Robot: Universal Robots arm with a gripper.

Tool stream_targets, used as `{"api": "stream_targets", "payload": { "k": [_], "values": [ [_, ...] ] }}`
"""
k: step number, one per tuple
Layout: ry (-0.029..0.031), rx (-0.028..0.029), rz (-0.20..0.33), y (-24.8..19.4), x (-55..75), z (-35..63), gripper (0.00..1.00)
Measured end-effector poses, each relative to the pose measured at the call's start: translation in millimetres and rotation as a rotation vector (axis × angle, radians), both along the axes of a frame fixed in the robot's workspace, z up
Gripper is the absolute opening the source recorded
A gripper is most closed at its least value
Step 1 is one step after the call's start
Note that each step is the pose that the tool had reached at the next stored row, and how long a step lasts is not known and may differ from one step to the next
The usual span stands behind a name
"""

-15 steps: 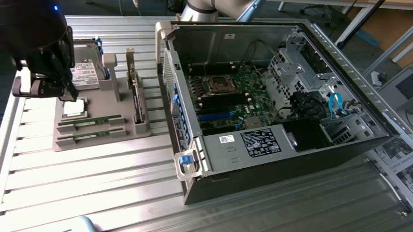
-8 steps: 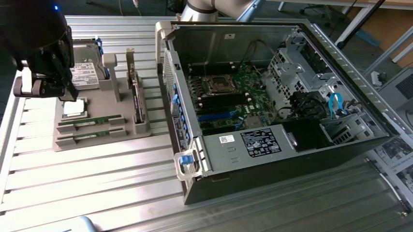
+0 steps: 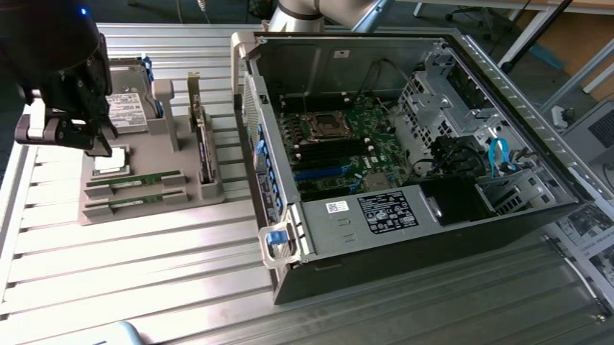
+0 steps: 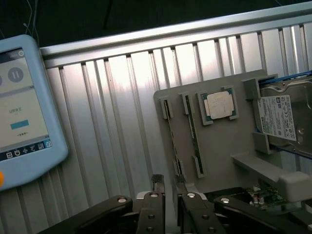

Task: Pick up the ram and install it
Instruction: 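Pick up the ram and move it above insertion slot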

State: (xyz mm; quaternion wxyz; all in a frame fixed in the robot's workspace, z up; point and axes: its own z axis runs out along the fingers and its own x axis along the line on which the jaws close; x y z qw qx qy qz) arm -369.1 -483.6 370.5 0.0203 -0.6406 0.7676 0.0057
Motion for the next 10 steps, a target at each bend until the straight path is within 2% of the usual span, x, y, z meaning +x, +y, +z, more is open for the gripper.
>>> {"api": "stream_targets", "payload": {
  "k": [1, 2, 3, 10],
  "values": [
    [0.0000, 0.0000, 0.000, 0.0, 0.0, 0.0, 0.29],
    [0.0000, 0.0000, 0.000, 0.0, 0.0, 0.0, 0.29],
    [0.0000, 0.0000, 0.000, 0.0, 0.0, 0.0, 0.36],
    [-0.0001, 0.0001, 0.000, 0.0, 0.0, -0.4, 0.36]
  ]
}}
